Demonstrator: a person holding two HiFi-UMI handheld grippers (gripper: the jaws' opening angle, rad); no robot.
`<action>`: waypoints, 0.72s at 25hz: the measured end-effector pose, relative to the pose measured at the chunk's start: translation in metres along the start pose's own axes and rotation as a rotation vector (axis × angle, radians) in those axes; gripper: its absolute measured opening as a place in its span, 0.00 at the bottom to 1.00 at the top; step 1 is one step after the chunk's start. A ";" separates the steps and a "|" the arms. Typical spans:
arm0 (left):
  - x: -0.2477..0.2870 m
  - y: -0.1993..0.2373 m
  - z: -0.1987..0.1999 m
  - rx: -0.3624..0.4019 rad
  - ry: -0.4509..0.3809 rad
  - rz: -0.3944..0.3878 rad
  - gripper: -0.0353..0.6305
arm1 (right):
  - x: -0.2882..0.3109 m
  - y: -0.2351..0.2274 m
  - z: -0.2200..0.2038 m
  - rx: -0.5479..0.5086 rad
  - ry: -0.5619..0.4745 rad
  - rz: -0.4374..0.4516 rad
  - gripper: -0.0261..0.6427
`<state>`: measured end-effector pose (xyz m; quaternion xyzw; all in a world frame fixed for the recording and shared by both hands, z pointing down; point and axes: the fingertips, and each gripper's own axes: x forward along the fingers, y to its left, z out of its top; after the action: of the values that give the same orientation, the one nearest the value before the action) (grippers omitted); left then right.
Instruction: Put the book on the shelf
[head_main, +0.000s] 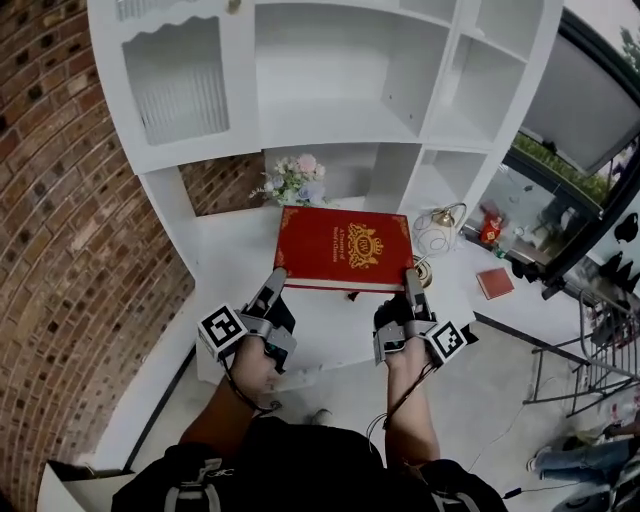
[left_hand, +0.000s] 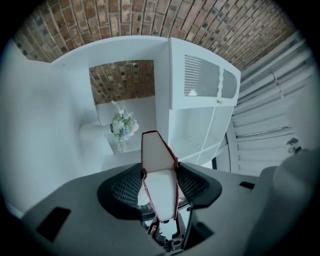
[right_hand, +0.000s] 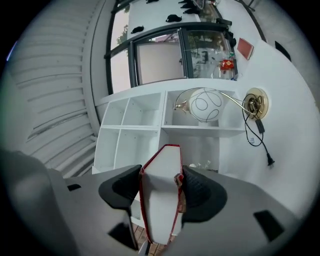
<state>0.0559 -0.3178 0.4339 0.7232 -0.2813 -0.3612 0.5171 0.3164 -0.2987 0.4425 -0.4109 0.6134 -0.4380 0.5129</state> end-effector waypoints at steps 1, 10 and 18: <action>0.005 -0.002 0.001 -0.001 -0.014 -0.012 0.40 | 0.007 0.001 0.002 0.002 0.010 0.004 0.44; 0.039 0.004 0.026 -0.001 -0.038 -0.035 0.40 | 0.057 -0.003 0.009 -0.018 0.039 0.022 0.44; 0.063 -0.008 0.041 0.029 -0.040 -0.078 0.40 | 0.090 0.008 0.015 -0.023 0.034 0.072 0.44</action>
<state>0.0599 -0.3869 0.4030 0.7336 -0.2683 -0.3916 0.4863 0.3190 -0.3838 0.4095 -0.3871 0.6415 -0.4188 0.5131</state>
